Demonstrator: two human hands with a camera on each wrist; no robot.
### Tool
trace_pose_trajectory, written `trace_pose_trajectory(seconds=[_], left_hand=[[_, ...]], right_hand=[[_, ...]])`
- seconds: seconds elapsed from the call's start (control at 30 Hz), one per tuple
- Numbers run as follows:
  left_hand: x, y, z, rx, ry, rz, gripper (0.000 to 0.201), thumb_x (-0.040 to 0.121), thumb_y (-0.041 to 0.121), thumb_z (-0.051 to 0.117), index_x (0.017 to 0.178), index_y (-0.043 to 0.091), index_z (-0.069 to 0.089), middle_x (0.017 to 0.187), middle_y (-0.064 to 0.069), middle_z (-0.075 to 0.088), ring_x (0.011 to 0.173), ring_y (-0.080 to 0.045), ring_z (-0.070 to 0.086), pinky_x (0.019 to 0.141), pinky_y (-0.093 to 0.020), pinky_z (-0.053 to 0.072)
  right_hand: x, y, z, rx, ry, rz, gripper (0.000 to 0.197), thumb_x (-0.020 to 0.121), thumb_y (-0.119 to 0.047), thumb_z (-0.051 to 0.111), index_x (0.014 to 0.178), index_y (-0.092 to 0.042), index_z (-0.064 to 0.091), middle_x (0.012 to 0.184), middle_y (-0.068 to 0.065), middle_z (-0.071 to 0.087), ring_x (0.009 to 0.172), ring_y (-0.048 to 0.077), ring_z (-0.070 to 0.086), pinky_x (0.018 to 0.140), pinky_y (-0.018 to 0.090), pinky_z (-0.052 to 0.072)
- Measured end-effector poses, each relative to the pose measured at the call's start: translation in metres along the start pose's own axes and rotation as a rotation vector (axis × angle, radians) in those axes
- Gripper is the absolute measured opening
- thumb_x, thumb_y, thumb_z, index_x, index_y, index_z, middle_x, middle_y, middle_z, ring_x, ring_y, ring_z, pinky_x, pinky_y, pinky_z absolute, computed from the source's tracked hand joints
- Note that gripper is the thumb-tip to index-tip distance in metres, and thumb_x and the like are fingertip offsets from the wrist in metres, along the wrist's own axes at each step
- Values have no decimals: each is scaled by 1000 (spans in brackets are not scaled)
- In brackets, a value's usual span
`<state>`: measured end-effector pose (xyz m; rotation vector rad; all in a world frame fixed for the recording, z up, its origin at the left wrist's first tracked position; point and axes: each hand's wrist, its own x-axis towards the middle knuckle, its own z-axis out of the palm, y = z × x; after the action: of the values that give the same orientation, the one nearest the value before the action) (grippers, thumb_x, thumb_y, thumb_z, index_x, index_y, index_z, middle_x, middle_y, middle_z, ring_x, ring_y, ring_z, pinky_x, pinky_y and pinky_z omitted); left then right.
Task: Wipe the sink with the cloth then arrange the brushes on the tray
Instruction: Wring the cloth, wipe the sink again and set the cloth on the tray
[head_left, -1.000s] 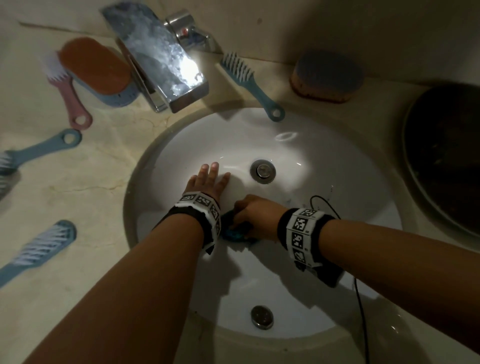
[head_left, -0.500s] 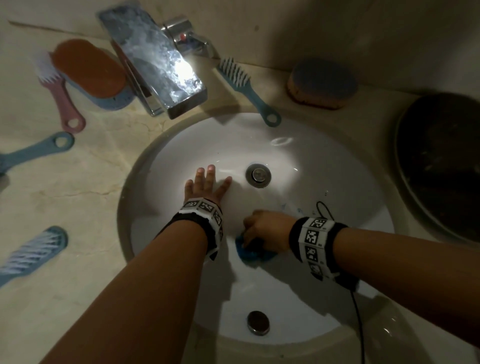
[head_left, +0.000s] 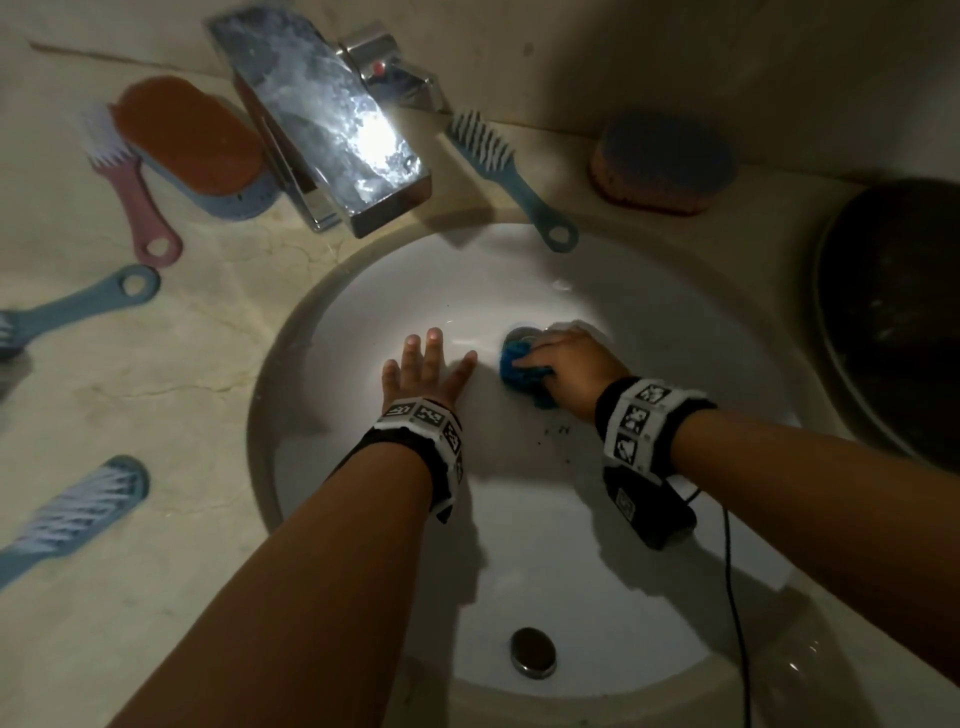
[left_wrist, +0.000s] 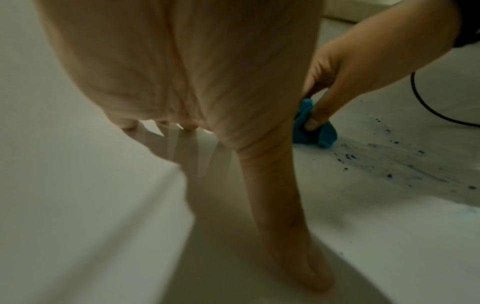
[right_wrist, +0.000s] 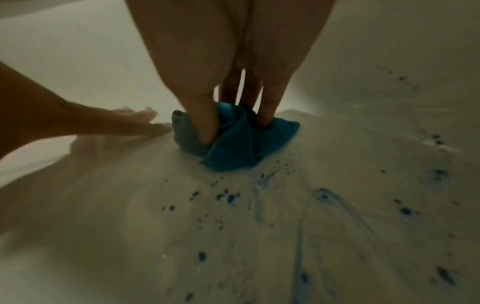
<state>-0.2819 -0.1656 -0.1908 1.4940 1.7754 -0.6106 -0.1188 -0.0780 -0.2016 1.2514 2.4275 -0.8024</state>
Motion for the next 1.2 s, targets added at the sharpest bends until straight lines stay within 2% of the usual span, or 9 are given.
trace_pose_trajectory(seconds=[0.1, 0.2, 0.33, 0.57, 0.7, 0.77, 0.87, 1.03, 1.2], left_hand=[[0, 1, 0, 11, 5, -2, 130, 61, 31, 84, 146, 38, -13, 150, -8, -36, 140, -32, -28, 116, -49, -8], [0, 2, 0, 28, 4, -9, 132, 60, 31, 85, 146, 37, -15, 149, -8, -37, 140, -32, -29, 116, -49, -8], [0, 3, 0, 31, 10, -20, 128, 63, 32, 83, 146, 37, -15, 149, -8, -37, 140, -32, -28, 116, -49, -8], [-2, 4, -2, 40, -5, -24, 130, 62, 32, 84, 146, 37, -15, 150, -8, -36, 140, -32, -28, 116, -49, -7], [-3, 6, -4, 51, -1, -29, 130, 63, 33, 83, 146, 36, -16, 150, -8, -35, 140, -33, -27, 117, -49, -7], [-3, 6, -4, 57, -9, -35, 133, 60, 34, 85, 145, 36, -17, 149, -9, -37, 140, -33, -28, 117, -50, -7], [-2, 6, -3, 55, -23, -42, 136, 58, 34, 86, 145, 37, -18, 149, -8, -38, 140, -33, -29, 117, -50, -8], [-2, 6, -3, 43, -14, -41, 133, 60, 32, 85, 146, 37, -16, 149, -7, -37, 140, -32, -28, 117, -49, -7], [-2, 6, -3, 37, -9, -38, 133, 60, 32, 85, 145, 38, -16, 149, -7, -37, 140, -32, -28, 117, -50, -7]], right_hand=[[-3, -2, -3, -35, -86, -15, 42, 84, -16, 62, 125, -21, 60, 134, 7, 51, 124, 29, 47, 105, 32, 37], [-20, -10, 4, -29, -142, -87, 38, 83, -11, 65, 120, -19, 64, 130, 4, 53, 120, 27, 50, 99, 26, 42], [-30, -12, 15, -62, -215, -119, 37, 85, -2, 54, 117, -17, 64, 126, 7, 54, 118, 26, 48, 97, 25, 40], [-10, 9, -7, -37, -128, -17, 38, 82, -6, 60, 117, -20, 65, 130, 7, 54, 122, 28, 47, 104, 33, 39], [-26, -4, 8, 28, -170, -33, 35, 79, -8, 62, 111, -21, 67, 120, 6, 58, 113, 29, 53, 90, 22, 41], [-35, -7, 13, -7, -194, -95, 35, 78, -8, 65, 110, -20, 66, 116, 6, 57, 108, 31, 54, 85, 23, 40], [-35, -8, 9, -20, -190, -125, 33, 82, -4, 60, 112, -16, 65, 119, 8, 55, 111, 29, 52, 89, 25, 41], [-18, -4, -3, -81, -80, -54, 35, 85, -2, 53, 115, -14, 63, 125, 11, 54, 115, 28, 49, 95, 28, 42], [-30, -6, 0, -114, -195, -107, 24, 81, -7, 60, 104, -5, 68, 113, 11, 62, 110, 28, 56, 90, 25, 45]])
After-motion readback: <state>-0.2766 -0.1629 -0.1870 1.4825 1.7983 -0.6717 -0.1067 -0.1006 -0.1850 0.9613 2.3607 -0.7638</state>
